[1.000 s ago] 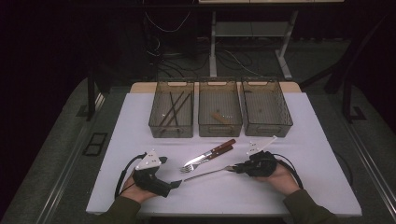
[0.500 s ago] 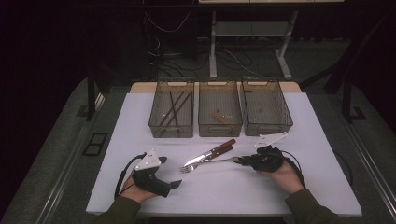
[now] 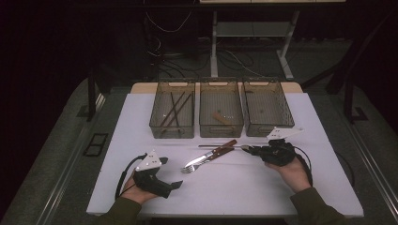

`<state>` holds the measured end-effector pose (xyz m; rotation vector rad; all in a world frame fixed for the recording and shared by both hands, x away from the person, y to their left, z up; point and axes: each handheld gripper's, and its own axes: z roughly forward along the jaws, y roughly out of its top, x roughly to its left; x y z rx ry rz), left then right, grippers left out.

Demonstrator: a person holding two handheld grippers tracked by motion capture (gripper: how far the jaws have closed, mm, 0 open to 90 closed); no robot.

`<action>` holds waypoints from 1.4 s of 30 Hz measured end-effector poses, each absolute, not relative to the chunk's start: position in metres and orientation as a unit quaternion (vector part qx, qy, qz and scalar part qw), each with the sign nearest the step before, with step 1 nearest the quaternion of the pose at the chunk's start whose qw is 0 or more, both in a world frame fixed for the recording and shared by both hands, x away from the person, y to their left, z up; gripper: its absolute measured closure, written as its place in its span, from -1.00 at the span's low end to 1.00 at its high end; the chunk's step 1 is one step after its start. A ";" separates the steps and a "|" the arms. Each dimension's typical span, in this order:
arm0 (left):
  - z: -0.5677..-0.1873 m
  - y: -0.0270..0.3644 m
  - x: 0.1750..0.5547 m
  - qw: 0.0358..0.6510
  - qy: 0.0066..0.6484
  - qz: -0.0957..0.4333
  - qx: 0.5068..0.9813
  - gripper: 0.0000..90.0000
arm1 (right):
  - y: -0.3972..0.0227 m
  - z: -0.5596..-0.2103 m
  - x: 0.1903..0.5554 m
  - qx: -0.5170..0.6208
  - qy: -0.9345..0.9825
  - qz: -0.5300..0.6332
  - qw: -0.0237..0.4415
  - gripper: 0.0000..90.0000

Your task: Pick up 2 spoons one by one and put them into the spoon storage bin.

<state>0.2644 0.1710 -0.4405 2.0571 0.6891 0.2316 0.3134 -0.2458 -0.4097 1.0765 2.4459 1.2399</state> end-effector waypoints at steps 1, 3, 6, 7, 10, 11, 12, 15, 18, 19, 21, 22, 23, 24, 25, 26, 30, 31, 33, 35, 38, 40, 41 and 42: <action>-0.440 0.171 0.264 0.464 0.282 0.094 0.835 -1.00 | -0.247 -0.408 0.314 0.366 0.825 0.419 0.100 0.93; -0.440 0.171 0.264 0.463 0.283 0.093 0.835 -1.00 | -0.248 -0.405 0.315 0.373 0.820 0.420 0.108 0.94; -0.440 0.171 0.264 0.465 0.283 0.093 0.834 -1.00 | -0.249 -0.400 0.317 0.382 0.813 0.423 0.116 0.94; -0.440 0.171 0.264 0.465 0.282 0.093 0.834 -1.00 | -0.250 -0.398 0.317 0.387 0.810 0.425 0.116 0.94; -0.440 0.171 0.264 0.464 0.282 0.093 0.835 -1.00 | -0.252 -0.392 0.319 0.393 0.805 0.427 0.125 0.94; -0.440 0.171 0.264 0.465 0.283 0.093 0.834 -1.00 | -0.253 -0.389 0.320 0.397 0.801 0.428 0.129 0.94; -0.440 0.171 0.264 0.465 0.283 0.093 0.834 -1.00 | -0.254 -0.387 0.320 0.402 0.798 0.430 0.131 0.94; -0.440 0.171 0.264 0.465 0.283 0.095 0.833 -1.00 | -0.256 -0.381 0.323 0.410 0.791 0.432 0.141 0.94; -0.440 0.171 0.265 0.465 0.282 0.096 0.834 -1.00 | -0.257 -0.375 0.328 0.427 0.780 0.430 0.155 0.94; -0.440 0.171 0.265 0.465 0.282 0.096 0.834 -1.00 | -0.257 -0.374 0.329 0.431 0.777 0.430 0.159 0.94; -0.440 0.172 0.264 0.466 0.282 0.096 0.833 -1.00 | -0.256 -0.371 0.333 0.443 0.768 0.431 0.166 0.94; -0.440 0.172 0.264 0.467 0.282 0.096 0.833 -1.00 | -0.255 -0.370 0.335 0.446 0.767 0.429 0.172 0.94; -0.440 0.171 0.264 0.468 0.284 0.095 0.832 -1.00 | -0.254 -0.369 0.337 0.451 0.763 0.429 0.175 0.94; -0.440 0.171 0.264 0.468 0.284 0.095 0.832 -1.00 | -0.254 -0.368 0.340 0.455 0.759 0.431 0.179 0.94; -0.440 0.171 0.264 0.468 0.284 0.094 0.832 -1.00 | -0.253 -0.367 0.342 0.459 0.755 0.431 0.183 0.94; -0.440 0.171 0.264 0.468 0.283 0.094 0.832 -1.00 | -0.251 -0.366 0.345 0.464 0.753 0.425 0.191 0.94; -0.440 0.171 0.264 0.468 0.281 0.094 0.833 -1.00 | -0.243 -0.362 0.357 0.475 0.750 0.414 0.203 0.94; -0.440 0.171 0.264 0.468 0.280 0.094 0.833 -1.00 | -0.241 -0.361 0.360 0.477 0.749 0.410 0.206 0.93; -0.440 0.170 0.264 0.466 0.279 0.095 0.835 -1.00 | -0.235 -0.360 0.368 0.482 0.749 0.404 0.210 0.94; -0.440 0.170 0.263 0.465 0.279 0.096 0.835 -1.00 | -0.230 -0.360 0.375 0.485 0.749 0.399 0.211 0.94; -0.440 0.170 0.263 0.466 0.278 0.095 0.834 -1.00 | -0.222 -0.363 0.388 0.493 0.750 0.386 0.213 0.94; -0.440 0.169 0.263 0.467 0.277 0.094 0.834 -1.00 | -0.217 -0.366 0.398 0.502 0.747 0.381 0.213 0.94; -0.440 0.169 0.263 0.468 0.277 0.094 0.834 -1.00 | -0.216 -0.367 0.401 0.505 0.746 0.380 0.213 0.94; -0.440 0.169 0.263 0.468 0.277 0.093 0.834 -1.00 | -0.214 -0.367 0.405 0.508 0.745 0.377 0.213 0.94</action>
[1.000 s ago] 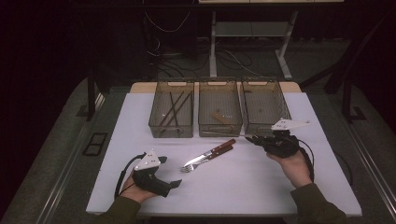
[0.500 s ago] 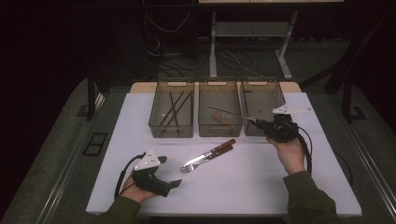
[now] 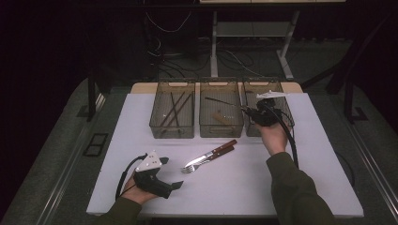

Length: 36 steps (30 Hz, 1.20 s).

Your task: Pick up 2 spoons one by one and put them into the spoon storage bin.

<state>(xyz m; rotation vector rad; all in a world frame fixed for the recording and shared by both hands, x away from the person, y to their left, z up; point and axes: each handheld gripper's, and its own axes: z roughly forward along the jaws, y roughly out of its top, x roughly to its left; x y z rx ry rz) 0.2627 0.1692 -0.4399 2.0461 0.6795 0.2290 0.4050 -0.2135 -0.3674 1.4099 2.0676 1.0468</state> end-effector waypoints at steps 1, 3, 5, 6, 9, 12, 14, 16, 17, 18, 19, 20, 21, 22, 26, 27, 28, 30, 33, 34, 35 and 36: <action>-0.440 0.169 0.263 0.469 0.277 0.093 0.834 -1.00 | -0.210 -0.369 0.411 0.512 0.744 0.373 0.212 0.94; -0.440 0.169 0.263 0.466 0.276 0.093 0.835 -1.00 | -0.206 -0.370 0.419 0.514 0.746 0.367 0.210 0.93; -0.440 0.169 0.263 0.467 0.276 0.093 0.835 -1.00 | -0.202 -0.372 0.427 0.519 0.745 0.361 0.213 0.94; -0.440 0.169 0.262 0.468 0.276 0.092 0.835 -1.00 | -0.200 -0.373 0.430 0.523 0.744 0.357 0.213 0.93; -0.440 0.169 0.263 0.469 0.276 0.091 0.834 -1.00 | -0.196 -0.375 0.438 0.532 0.741 0.350 0.214 0.93; -0.440 0.169 0.263 0.469 0.274 0.091 0.835 -1.00 | -0.193 -0.377 0.442 0.531 0.742 0.349 0.214 0.93; -0.440 0.169 0.263 0.468 0.274 0.090 0.835 -1.00 | -0.190 -0.379 0.443 0.530 0.744 0.346 0.214 0.93; -0.440 0.168 0.263 0.467 0.274 0.091 0.836 -1.00 | -0.187 -0.380 0.444 0.530 0.745 0.344 0.214 0.93; -0.440 0.168 0.263 0.468 0.273 0.091 0.836 -1.00 | -0.185 -0.381 0.444 0.529 0.746 0.344 0.214 0.92; -0.440 0.168 0.263 0.468 0.274 0.091 0.835 -1.00 | -0.185 -0.381 0.444 0.528 0.746 0.346 0.214 0.88; -0.440 0.168 0.263 0.468 0.274 0.091 0.835 -1.00 | -0.185 -0.381 0.444 0.527 0.745 0.348 0.213 0.79; -0.440 0.168 0.263 0.469 0.273 0.091 0.835 -1.00 | -0.185 -0.381 0.444 0.526 0.745 0.350 0.212 0.74; -0.440 0.168 0.263 0.468 0.274 0.091 0.835 -1.00 | -0.185 -0.381 0.444 0.524 0.746 0.351 0.213 0.70; -0.440 0.168 0.263 0.468 0.273 0.091 0.835 -1.00 | -0.185 -0.380 0.444 0.521 0.747 0.353 0.214 0.66; -0.440 0.168 0.263 0.468 0.273 0.091 0.836 -1.00 | -0.188 -0.377 0.442 0.515 0.749 0.360 0.210 0.55; -0.440 0.168 0.263 0.468 0.273 0.091 0.835 -1.00 | -0.188 -0.377 0.441 0.513 0.750 0.362 0.209 0.52; -0.440 0.168 0.263 0.468 0.273 0.091 0.835 -1.00 | -0.189 -0.375 0.440 0.509 0.751 0.367 0.205 0.48; -0.440 0.168 0.263 0.468 0.274 0.091 0.835 -1.00 | -0.190 -0.373 0.438 0.502 0.753 0.375 0.202 0.44; -0.440 0.168 0.263 0.468 0.274 0.091 0.835 -1.00 | -0.193 -0.370 0.434 0.491 0.757 0.386 0.193 0.33; -0.440 0.169 0.263 0.468 0.274 0.091 0.835 -1.00 | -0.195 -0.369 0.432 0.487 0.757 0.391 0.190 0.30; -0.440 0.168 0.263 0.468 0.274 0.091 0.835 -1.00 | -0.196 -0.368 0.430 0.484 0.758 0.395 0.188 0.26; -0.440 0.168 0.263 0.468 0.274 0.091 0.835 -1.00 | -0.198 -0.367 0.428 0.480 0.760 0.397 0.185 0.22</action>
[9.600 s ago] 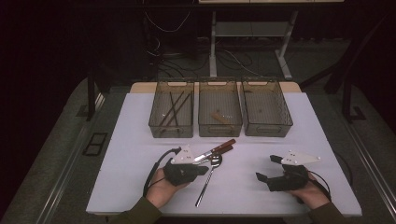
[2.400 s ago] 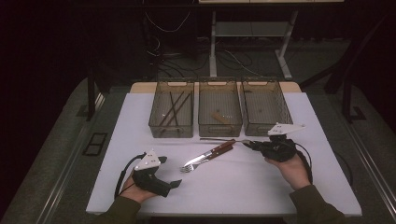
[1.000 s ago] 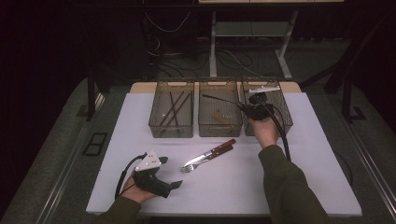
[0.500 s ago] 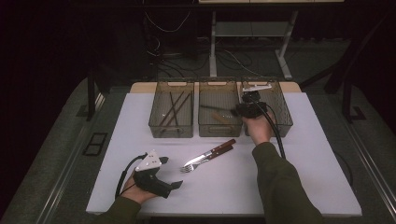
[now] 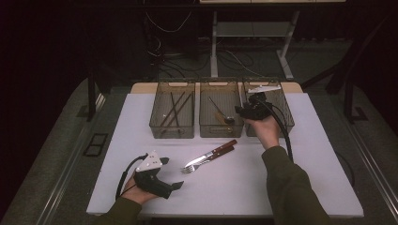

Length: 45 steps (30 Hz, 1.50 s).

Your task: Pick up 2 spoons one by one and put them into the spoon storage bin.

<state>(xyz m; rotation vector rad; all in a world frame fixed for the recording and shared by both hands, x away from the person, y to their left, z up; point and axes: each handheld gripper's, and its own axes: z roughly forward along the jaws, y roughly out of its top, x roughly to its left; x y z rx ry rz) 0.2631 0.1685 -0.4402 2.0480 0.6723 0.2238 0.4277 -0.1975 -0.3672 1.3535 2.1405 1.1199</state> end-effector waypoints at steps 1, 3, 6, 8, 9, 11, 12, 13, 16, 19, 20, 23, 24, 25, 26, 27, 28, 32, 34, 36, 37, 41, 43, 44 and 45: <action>-0.440 0.169 0.263 0.468 0.274 0.091 0.835 -1.00 | -0.199 -0.366 0.425 0.477 0.761 0.400 0.183 0.19; -0.440 0.169 0.263 0.468 0.275 0.092 0.835 -1.00 | -0.202 -0.365 0.420 0.469 0.763 0.406 0.180 0.09; -0.440 0.169 0.263 0.467 0.276 0.092 0.835 -1.00 | -0.208 -0.363 0.412 0.457 0.768 0.413 0.177 0.00; -0.440 0.169 0.263 0.467 0.275 0.093 0.835 -1.00 | -0.211 -0.363 0.405 0.449 0.769 0.421 0.172 -0.03; -0.440 0.169 0.263 0.467 0.275 0.093 0.835 -1.00 | -0.213 -0.363 0.402 0.445 0.771 0.423 0.171 -0.04; -0.440 0.169 0.263 0.467 0.276 0.094 0.835 -1.00 | -0.217 -0.363 0.394 0.434 0.775 0.428 0.168 -0.06; -0.440 0.169 0.263 0.468 0.276 0.094 0.834 -1.00 | -0.219 -0.363 0.390 0.430 0.776 0.430 0.167 -0.06; -0.440 0.169 0.263 0.467 0.277 0.094 0.834 -1.00 | -0.220 -0.364 0.387 0.427 0.778 0.432 0.163 -0.06; -0.440 0.169 0.263 0.467 0.277 0.094 0.834 -1.00 | -0.225 -0.367 0.377 0.419 0.778 0.441 0.156 -0.05; -0.440 0.169 0.263 0.467 0.279 0.094 0.834 -1.00 | -0.226 -0.372 0.367 0.410 0.783 0.443 0.151 0.03; -0.440 0.169 0.263 0.467 0.279 0.094 0.834 -1.00 | -0.226 -0.373 0.365 0.409 0.784 0.442 0.147 0.08; -0.440 0.169 0.263 0.466 0.280 0.095 0.834 -1.00 | -0.225 -0.381 0.357 0.402 0.793 0.437 0.139 0.24; -0.440 0.169 0.263 0.466 0.280 0.095 0.834 -1.00 | -0.224 -0.384 0.356 0.400 0.796 0.434 0.134 0.34; -0.440 0.169 0.263 0.465 0.280 0.096 0.834 -1.00 | -0.223 -0.386 0.355 0.398 0.799 0.431 0.132 0.42; -0.440 0.169 0.263 0.466 0.280 0.096 0.834 -1.00 | -0.221 -0.389 0.355 0.397 0.802 0.426 0.129 0.51; -0.440 0.169 0.263 0.466 0.281 0.097 0.833 -1.00 | -0.219 -0.392 0.356 0.396 0.807 0.420 0.124 0.60; -0.440 0.169 0.263 0.466 0.281 0.097 0.833 -1.00 | -0.217 -0.395 0.356 0.394 0.811 0.416 0.120 0.66; -0.440 0.169 0.263 0.466 0.280 0.097 0.834 -1.00 | -0.204 -0.404 0.359 0.384 0.823 0.404 0.112 0.88; -0.440 0.169 0.263 0.466 0.281 0.096 0.833 -1.00 | -0.195 -0.408 0.361 0.379 0.828 0.398 0.108 0.99; -0.440 0.170 0.263 0.466 0.280 0.097 0.834 -1.00 | -0.185 -0.413 0.364 0.375 0.832 0.395 0.104 0.99; -0.440 0.170 0.263 0.466 0.279 0.097 0.834 -1.00 | -0.181 -0.415 0.365 0.374 0.835 0.390 0.103 1.00; -0.440 0.170 0.263 0.467 0.279 0.096 0.833 -1.00 | -0.166 -0.424 0.372 0.373 0.842 0.377 0.102 1.00; -0.440 0.170 0.263 0.467 0.279 0.096 0.833 -1.00 | -0.161 -0.427 0.375 0.373 0.844 0.371 0.103 1.00; -0.440 0.170 0.263 0.468 0.278 0.096 0.833 -1.00 | -0.159 -0.429 0.375 0.373 0.845 0.368 0.103 1.00; -0.440 0.170 0.263 0.468 0.278 0.096 0.834 -1.00 | -0.157 -0.430 0.377 0.374 0.846 0.366 0.102 1.00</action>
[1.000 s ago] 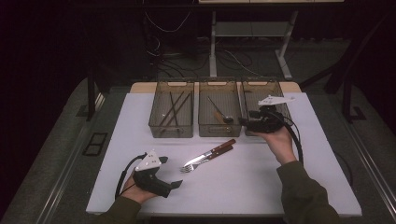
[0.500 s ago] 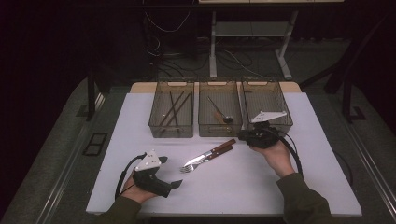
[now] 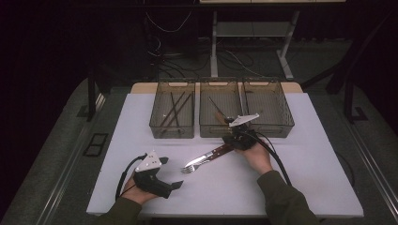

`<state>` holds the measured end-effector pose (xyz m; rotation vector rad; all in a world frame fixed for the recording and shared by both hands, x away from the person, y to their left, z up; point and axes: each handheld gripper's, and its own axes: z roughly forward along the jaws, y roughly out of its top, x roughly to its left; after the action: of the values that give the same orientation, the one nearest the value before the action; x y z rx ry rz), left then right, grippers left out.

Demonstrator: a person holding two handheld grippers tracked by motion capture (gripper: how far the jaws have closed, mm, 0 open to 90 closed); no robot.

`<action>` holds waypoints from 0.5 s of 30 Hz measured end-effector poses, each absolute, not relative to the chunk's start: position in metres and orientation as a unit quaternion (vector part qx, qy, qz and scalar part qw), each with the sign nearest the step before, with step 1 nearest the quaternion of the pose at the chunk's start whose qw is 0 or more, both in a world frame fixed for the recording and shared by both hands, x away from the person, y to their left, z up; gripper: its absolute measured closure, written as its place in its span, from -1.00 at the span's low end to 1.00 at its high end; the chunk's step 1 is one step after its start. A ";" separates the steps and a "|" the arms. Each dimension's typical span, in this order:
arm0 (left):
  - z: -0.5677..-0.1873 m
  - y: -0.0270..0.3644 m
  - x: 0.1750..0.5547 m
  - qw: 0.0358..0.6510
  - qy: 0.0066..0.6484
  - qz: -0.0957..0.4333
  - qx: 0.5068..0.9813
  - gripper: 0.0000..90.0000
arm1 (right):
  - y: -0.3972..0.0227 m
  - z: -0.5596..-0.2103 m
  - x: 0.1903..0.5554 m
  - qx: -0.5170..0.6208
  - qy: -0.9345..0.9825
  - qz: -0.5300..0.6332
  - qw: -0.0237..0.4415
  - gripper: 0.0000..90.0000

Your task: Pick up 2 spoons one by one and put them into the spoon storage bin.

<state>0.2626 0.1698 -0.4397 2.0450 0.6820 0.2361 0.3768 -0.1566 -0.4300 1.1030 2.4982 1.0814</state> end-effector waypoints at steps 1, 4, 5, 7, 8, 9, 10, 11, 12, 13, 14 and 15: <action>-0.440 0.170 0.263 0.468 0.278 0.096 0.834 -1.00 | -0.155 -0.431 0.378 0.373 0.847 0.364 0.101 1.00; -0.440 0.170 0.262 0.467 0.278 0.096 0.834 -1.00 | -0.150 -0.434 0.380 0.374 0.851 0.356 0.100 1.00; -0.440 0.170 0.262 0.468 0.278 0.096 0.834 -1.00 | -0.149 -0.435 0.381 0.373 0.852 0.352 0.102 1.00; -0.440 0.169 0.263 0.468 0.278 0.096 0.834 -1.00 | -0.147 -0.437 0.382 0.372 0.854 0.348 0.103 1.00; -0.440 0.170 0.262 0.468 0.278 0.096 0.834 -1.00 | -0.146 -0.438 0.383 0.371 0.855 0.346 0.104 1.00; -0.439 0.170 0.262 0.468 0.278 0.096 0.834 -1.00 | -0.145 -0.439 0.383 0.374 0.855 0.343 0.104 1.00; -0.439 0.170 0.262 0.468 0.278 0.096 0.833 -1.00 | -0.145 -0.440 0.384 0.371 0.857 0.342 0.106 1.00; -0.439 0.170 0.262 0.468 0.278 0.096 0.833 -1.00 | -0.145 -0.441 0.384 0.372 0.857 0.341 0.105 1.00; -0.439 0.170 0.262 0.468 0.278 0.096 0.833 -1.00 | -0.145 -0.441 0.384 0.373 0.857 0.341 0.105 1.00; -0.440 0.170 0.262 0.468 0.278 0.095 0.833 -1.00 | -0.145 -0.442 0.383 0.373 0.857 0.339 0.105 1.00; -0.440 0.170 0.262 0.469 0.278 0.095 0.833 -1.00 | -0.145 -0.442 0.383 0.374 0.857 0.339 0.105 1.00; -0.440 0.170 0.262 0.468 0.278 0.095 0.833 -1.00 | -0.145 -0.442 0.383 0.374 0.857 0.339 0.104 1.00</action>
<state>0.2625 0.1698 -0.4397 2.0437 0.6811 0.2335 0.3831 -0.1451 -0.4415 1.1032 2.5273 0.9986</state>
